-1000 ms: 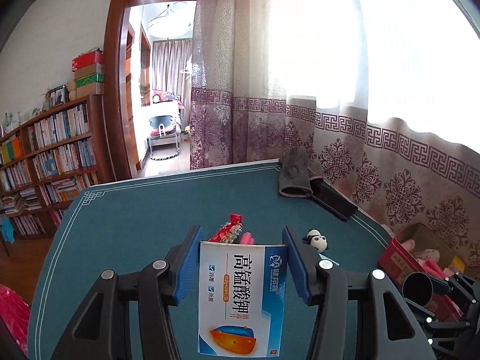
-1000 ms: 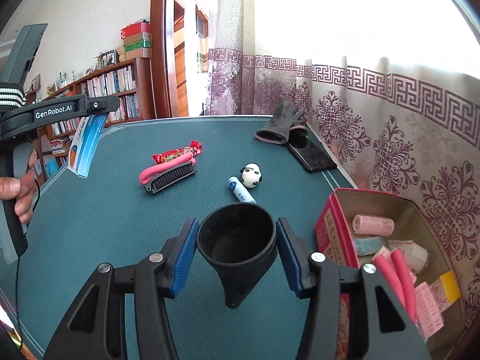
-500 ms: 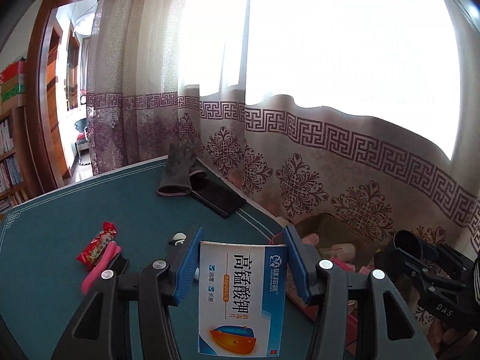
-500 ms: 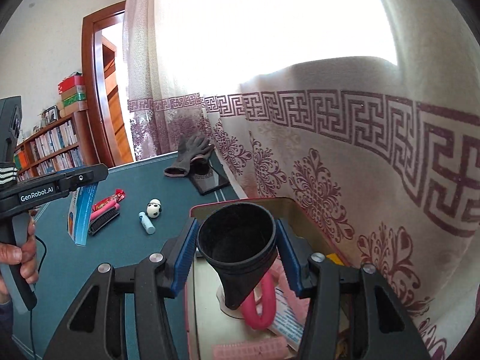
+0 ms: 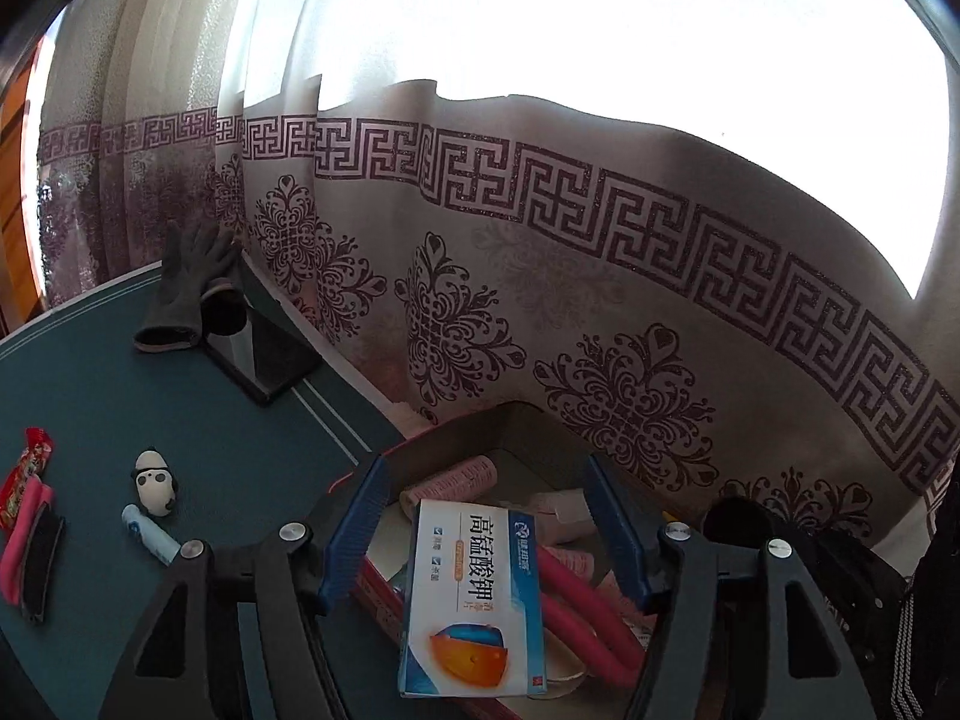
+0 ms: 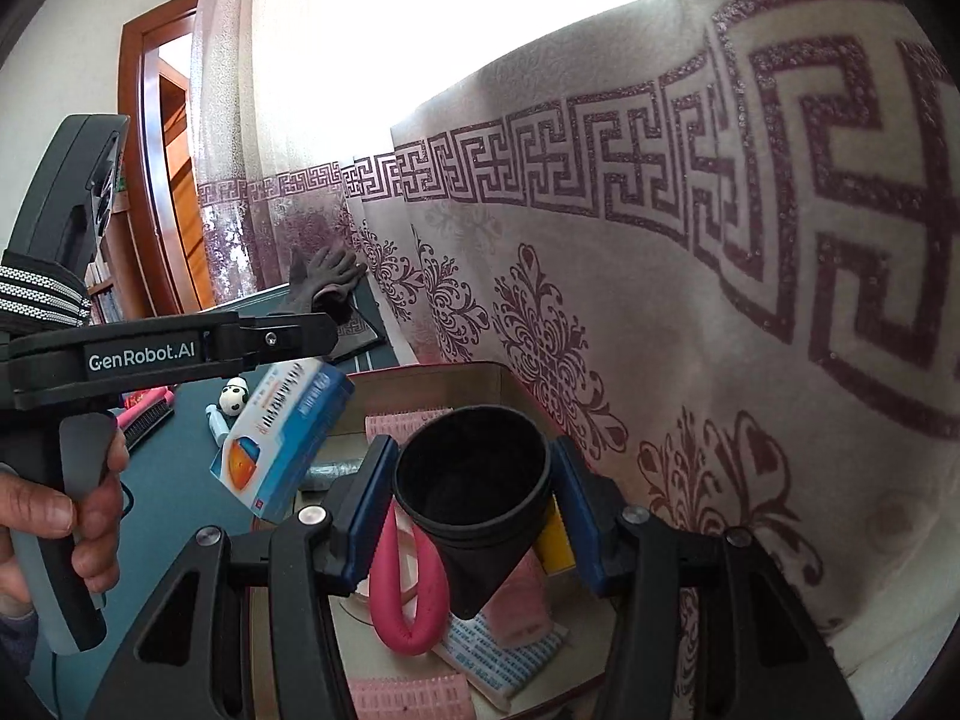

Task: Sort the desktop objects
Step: 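Carry box and nozzle into the red tin and open the left tool, then lower the black nozzle into the tin and open the right tool, then withdraw both tools from the tin back over the table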

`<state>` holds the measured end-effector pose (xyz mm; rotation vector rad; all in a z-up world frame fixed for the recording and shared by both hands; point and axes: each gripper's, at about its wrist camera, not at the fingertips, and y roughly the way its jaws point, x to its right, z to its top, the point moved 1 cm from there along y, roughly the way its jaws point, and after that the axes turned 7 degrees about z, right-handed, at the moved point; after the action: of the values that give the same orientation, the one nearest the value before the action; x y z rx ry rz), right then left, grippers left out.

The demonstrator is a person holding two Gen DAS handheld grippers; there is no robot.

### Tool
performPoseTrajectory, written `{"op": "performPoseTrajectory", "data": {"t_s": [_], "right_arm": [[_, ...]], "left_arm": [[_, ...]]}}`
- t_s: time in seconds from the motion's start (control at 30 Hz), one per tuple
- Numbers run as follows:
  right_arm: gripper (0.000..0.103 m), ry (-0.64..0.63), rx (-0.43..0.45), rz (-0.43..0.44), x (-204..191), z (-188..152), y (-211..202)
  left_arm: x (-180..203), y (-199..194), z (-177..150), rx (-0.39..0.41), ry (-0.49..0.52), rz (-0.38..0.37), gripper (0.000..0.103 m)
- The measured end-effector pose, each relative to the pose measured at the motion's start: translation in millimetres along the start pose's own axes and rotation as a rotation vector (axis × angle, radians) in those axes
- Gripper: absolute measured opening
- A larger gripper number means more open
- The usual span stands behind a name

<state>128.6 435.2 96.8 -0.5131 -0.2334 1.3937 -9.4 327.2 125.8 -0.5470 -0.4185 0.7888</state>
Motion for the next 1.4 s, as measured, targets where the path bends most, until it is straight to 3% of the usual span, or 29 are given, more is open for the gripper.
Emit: {"op": "performPoseTrajectory", "data": {"t_s": [0.3,0.47,0.67,0.73,0.77,0.83,1.2,1.4], "right_arm": [[0.056,0.005,0.003,0.025,-8,6,3],[0.056,0.017,-0.006,0.095,-24,20,11],[0.057,0.048,-0.098,0.159,-40,38,57],[0.062,0.101,-0.163,0.180,-37,40,77],[0.065,0.128,-0.178,0.175,-34,38,84],[0.081,0.158,-0.185,0.151,-30,36,90],[0.081,0.219,-0.161,0.095,-23,34,73],[0.081,0.201,-0.136,0.123,-45,34,62]], "left_arm": [[-46,-18,-10,0.007,-0.076,0.096,0.080],[-64,-32,-21,0.005,-0.099,0.117,0.080],[-89,-54,-33,0.022,-0.144,0.141,0.081],[-98,-62,-38,0.027,-0.152,0.163,0.090],[-102,-66,-41,0.035,-0.157,0.175,0.096],[-112,-73,-46,0.045,-0.165,0.198,0.097],[-156,-79,-77,0.005,-0.260,0.216,0.097],[-186,-89,-92,-0.008,-0.299,0.269,0.097]]}}
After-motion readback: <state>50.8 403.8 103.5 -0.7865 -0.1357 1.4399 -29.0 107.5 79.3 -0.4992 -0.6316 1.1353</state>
